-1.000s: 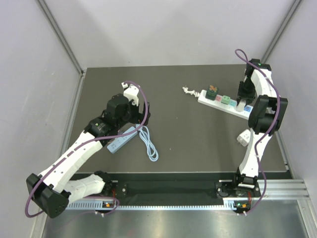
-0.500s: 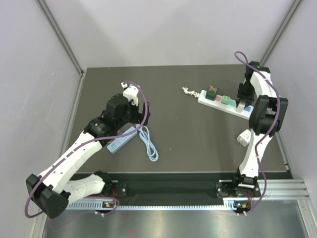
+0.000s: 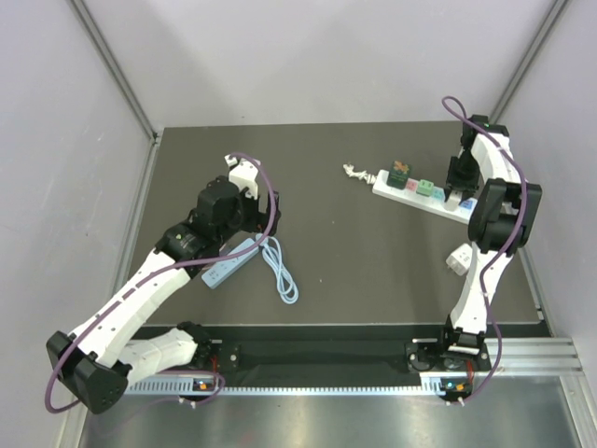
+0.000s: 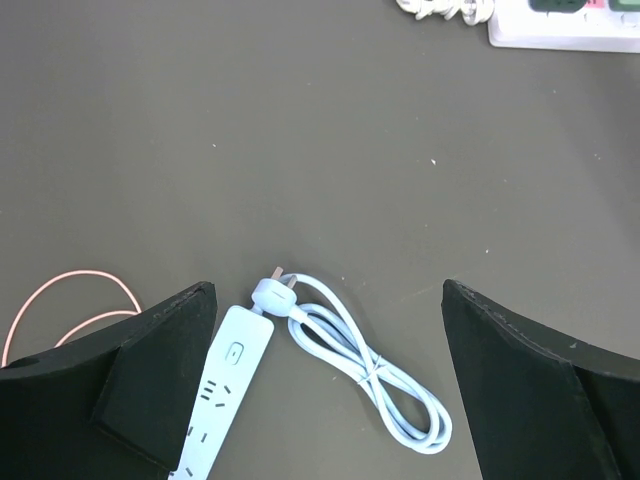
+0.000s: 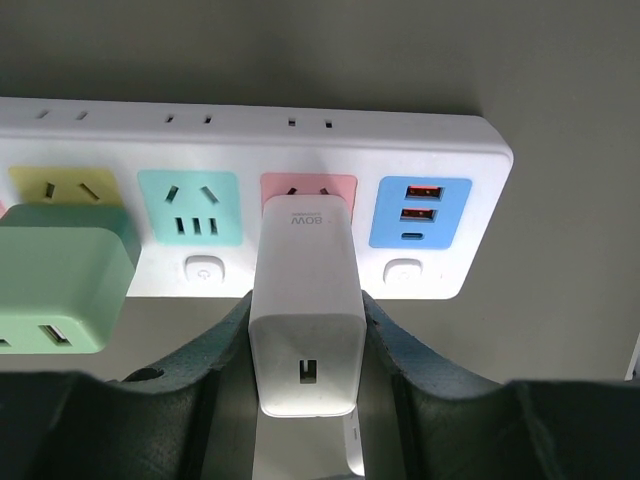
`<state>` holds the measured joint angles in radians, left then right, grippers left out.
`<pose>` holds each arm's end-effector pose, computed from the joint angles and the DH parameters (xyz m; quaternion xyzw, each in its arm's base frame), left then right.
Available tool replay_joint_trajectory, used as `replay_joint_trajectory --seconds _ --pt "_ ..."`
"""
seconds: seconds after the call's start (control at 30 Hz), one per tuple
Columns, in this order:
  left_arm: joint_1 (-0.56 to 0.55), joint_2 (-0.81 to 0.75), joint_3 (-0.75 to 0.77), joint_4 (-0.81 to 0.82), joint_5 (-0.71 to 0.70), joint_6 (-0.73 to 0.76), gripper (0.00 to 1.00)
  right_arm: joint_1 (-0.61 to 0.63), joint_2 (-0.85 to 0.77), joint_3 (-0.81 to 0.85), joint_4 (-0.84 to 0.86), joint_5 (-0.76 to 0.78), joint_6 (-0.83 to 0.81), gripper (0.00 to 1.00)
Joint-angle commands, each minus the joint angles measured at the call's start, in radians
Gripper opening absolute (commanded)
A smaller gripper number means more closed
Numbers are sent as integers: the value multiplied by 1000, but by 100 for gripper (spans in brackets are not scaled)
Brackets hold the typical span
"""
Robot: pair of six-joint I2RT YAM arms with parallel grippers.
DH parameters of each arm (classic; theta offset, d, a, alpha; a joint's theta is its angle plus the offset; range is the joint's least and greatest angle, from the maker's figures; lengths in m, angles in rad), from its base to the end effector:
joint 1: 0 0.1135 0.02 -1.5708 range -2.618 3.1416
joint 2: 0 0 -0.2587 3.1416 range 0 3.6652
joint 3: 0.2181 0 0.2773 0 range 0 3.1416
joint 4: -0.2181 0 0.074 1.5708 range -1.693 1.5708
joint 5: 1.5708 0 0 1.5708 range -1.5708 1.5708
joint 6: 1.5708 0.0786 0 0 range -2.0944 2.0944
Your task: Insert the plug
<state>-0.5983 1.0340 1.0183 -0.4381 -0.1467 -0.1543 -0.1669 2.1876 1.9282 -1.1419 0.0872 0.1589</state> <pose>0.2508 -0.1571 0.3250 0.1483 0.8336 -0.1364 0.5144 0.4647 -0.0852 0.1630 0.1651 0.9817 -0.0438 0.0844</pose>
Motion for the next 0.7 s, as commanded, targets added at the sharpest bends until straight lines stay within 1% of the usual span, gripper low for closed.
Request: replay_joint_trajectory --seconds 0.0,0.13,0.17,0.2,0.27,0.33,0.43,0.47,0.57,0.6,0.63,0.67 --pt "-3 -37 -6 56 7 6 99 0 32 67 8 9 5 27" --pt "-5 -29 -7 58 21 -17 99 1 -17 176 -10 20 8 39" --pt "-6 -28 -9 59 24 -16 99 0 -19 205 -24 26 8 46" --pt "-8 -26 -6 59 27 -16 99 0 -19 259 -38 23 5 49" --pt "-6 -22 -7 61 24 -13 99 0 -37 279 -50 14 5 59" --pt "-8 -17 -7 56 -5 -7 99 0 -86 250 -27 20 5 69" --pt "-6 -22 -10 59 -37 -2 99 0 -149 209 -16 43 10 72" --pt "-6 -26 -18 62 -42 2 99 0 -167 197 -13 48 20 77" --pt "-8 -23 -18 62 -50 10 99 0 -270 82 13 74 63 82" --pt "-6 -25 -17 61 -53 12 99 0 -304 -16 46 80 77 83" --pt "-6 -25 -15 62 -60 12 99 0 -380 -75 72 91 93 83" --pt "-6 -26 -17 64 -68 12 99 0 -423 -137 99 103 123 83"
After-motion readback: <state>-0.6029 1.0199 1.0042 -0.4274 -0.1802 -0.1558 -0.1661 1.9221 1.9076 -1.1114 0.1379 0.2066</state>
